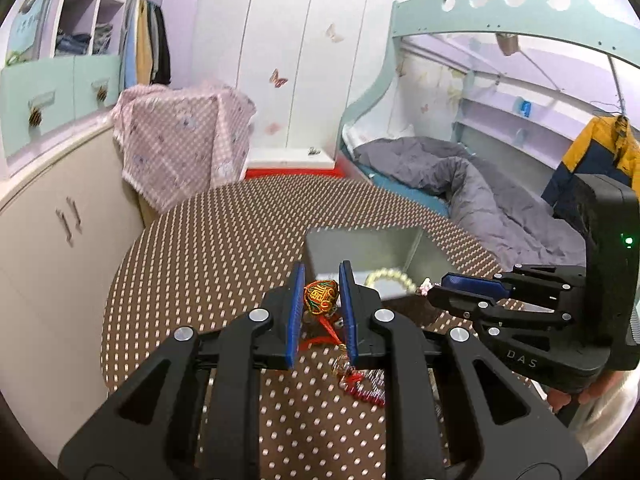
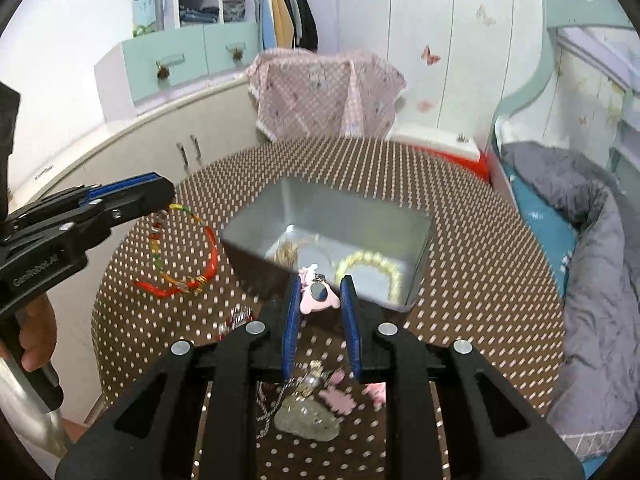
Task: Organize jewelry
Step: 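Carry the pink charm into the tin and open the right tool while the left follows, then lower the orange-bead charm into the tin and open the left tool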
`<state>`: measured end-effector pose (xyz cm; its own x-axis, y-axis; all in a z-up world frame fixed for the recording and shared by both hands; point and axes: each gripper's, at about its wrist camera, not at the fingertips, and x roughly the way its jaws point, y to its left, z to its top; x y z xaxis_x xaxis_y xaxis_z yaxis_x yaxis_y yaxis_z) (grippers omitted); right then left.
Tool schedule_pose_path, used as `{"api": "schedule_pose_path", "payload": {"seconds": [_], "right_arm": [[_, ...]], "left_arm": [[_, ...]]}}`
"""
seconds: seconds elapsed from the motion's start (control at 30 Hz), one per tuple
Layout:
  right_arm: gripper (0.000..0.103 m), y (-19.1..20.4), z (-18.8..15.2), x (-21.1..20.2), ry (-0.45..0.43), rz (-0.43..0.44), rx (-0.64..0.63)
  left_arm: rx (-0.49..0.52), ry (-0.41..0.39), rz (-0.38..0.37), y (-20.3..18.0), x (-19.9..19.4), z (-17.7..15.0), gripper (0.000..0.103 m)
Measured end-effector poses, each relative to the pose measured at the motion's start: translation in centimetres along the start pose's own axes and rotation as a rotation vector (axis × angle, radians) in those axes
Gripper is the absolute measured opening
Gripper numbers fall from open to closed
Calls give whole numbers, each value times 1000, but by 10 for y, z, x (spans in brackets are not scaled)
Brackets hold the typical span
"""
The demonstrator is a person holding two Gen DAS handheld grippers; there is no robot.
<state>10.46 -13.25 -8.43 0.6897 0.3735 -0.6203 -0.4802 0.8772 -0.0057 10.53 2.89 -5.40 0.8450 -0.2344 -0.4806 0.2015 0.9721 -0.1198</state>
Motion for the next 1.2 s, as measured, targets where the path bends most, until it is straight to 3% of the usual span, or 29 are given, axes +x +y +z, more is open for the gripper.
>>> {"api": "schedule_pose_path", "payload": {"seconds": [0.37, 0.67, 0.7, 0.73, 0.77, 0.8, 0.83, 1.2], "right_arm": [[18, -12, 29, -22, -111, -61, -27], [19, -22, 27, -3, -85, -50, -9], [22, -22, 26, 1, -74, -45, -10], [38, -22, 27, 5, -62, -41, -6], [50, -23, 27, 8, -56, -43, 0], [65, -25, 25, 9, -58, -55, 6], [66, -26, 24, 9, -61, -70, 4], [74, -47, 19, 9, -55, -111, 79]], "left_arm": [[89, -129, -23, -29, -8, 46, 18], [92, -51, -12, -39, 26, 37, 18], [83, -39, -9, -38, 30, 35, 19], [73, -18, -8, -37, 35, 32, 20], [72, 4, -7, -37, 39, 30, 24], [73, 25, -5, -37, 43, 29, 53], [61, 28, 4, -36, 45, 28, 75], [26, 38, 36, -22, 49, 25, 77]]}}
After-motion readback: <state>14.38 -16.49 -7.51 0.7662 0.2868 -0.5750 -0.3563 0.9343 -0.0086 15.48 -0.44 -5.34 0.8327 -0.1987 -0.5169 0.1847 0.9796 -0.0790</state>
